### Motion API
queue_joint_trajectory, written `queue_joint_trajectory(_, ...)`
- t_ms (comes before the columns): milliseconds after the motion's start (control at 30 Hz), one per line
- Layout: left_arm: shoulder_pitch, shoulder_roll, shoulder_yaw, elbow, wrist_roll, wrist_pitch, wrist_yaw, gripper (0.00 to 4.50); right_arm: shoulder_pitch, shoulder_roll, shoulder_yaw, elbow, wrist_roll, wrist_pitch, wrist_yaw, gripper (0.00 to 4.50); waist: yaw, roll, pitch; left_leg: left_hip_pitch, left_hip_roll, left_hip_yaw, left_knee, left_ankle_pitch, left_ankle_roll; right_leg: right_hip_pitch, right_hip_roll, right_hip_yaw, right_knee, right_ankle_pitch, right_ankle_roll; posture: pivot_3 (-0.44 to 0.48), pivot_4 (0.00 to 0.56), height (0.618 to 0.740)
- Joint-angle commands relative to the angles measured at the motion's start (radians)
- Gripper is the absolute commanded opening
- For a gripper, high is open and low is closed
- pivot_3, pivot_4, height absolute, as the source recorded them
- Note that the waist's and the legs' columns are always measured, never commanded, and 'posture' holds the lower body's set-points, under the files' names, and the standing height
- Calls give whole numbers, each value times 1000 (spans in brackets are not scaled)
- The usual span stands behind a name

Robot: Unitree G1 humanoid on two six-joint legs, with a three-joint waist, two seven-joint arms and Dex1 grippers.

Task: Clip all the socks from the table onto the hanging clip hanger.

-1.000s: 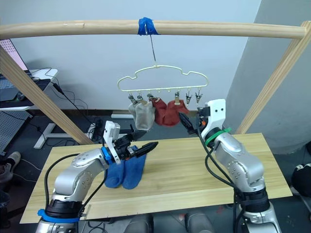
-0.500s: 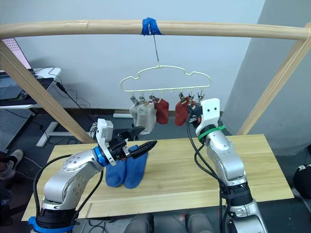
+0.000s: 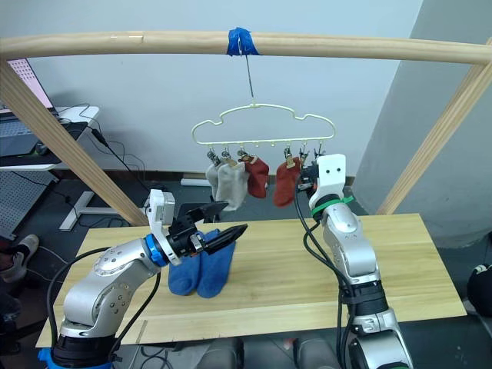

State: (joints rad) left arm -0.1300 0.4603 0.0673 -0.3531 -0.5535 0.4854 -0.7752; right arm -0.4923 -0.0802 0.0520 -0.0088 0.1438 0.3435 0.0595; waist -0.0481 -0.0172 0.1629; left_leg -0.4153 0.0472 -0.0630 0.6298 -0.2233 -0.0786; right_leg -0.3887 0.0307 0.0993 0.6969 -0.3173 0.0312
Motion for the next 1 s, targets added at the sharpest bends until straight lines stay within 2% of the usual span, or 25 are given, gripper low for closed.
queue_joint_trajectory(33,2,3,13,-34,-14,-32,-6,4500,-29,13,-20,1,-6,-27,-4,1319,1,0,0,0,0,0,0,0,0,0,0,0,0,0,0,62,125,740)
queue_joint_trajectory(1000,3,-8,7,-22,-10,-56,12,4500,-135,46,-58,149,-39,-81,-9,1319,18,0,0,0,0,0,0,0,0,0,0,0,1,0,0,76,127,740)
